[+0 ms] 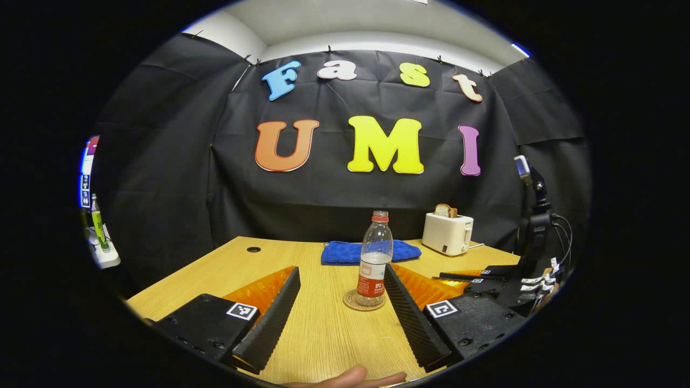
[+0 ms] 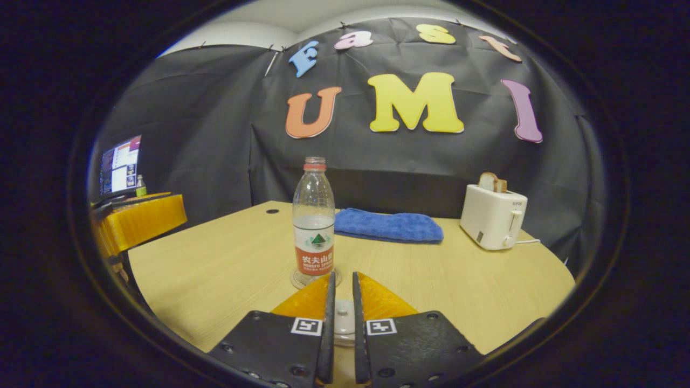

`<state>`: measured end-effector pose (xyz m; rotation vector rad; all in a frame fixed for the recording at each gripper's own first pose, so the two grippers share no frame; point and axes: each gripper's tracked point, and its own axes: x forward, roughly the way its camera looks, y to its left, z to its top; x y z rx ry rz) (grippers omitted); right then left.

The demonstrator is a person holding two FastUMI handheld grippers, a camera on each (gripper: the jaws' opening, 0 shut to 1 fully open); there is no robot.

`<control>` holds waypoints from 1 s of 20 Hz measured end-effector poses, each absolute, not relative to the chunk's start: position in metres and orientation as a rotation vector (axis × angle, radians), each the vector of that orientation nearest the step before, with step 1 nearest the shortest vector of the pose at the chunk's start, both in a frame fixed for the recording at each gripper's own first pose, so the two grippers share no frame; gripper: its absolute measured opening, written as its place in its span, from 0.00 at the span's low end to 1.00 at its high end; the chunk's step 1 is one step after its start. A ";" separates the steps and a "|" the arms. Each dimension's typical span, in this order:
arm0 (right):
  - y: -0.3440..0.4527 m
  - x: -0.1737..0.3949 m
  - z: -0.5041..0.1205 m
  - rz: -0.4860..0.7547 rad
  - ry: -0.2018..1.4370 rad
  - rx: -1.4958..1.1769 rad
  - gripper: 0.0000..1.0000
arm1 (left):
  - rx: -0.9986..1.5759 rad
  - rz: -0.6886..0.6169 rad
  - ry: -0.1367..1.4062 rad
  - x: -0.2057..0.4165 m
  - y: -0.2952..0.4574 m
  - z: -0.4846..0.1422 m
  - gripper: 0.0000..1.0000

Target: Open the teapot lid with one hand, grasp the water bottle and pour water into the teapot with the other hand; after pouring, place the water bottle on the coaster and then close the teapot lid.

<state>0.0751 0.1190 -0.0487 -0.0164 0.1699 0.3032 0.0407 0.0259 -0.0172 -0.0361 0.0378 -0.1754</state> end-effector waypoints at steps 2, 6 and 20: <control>0.112 0.067 -0.041 0.291 0.156 -0.008 0.24 | -0.034 -0.175 0.041 0.040 0.024 -0.016 0.98; 0.094 0.050 -0.025 0.257 0.130 -0.001 0.46 | -0.010 -0.173 0.040 0.032 0.021 -0.009 0.98; -0.003 -0.014 0.041 0.138 0.018 0.036 0.95 | 0.042 -0.084 0.082 0.015 0.011 0.006 0.98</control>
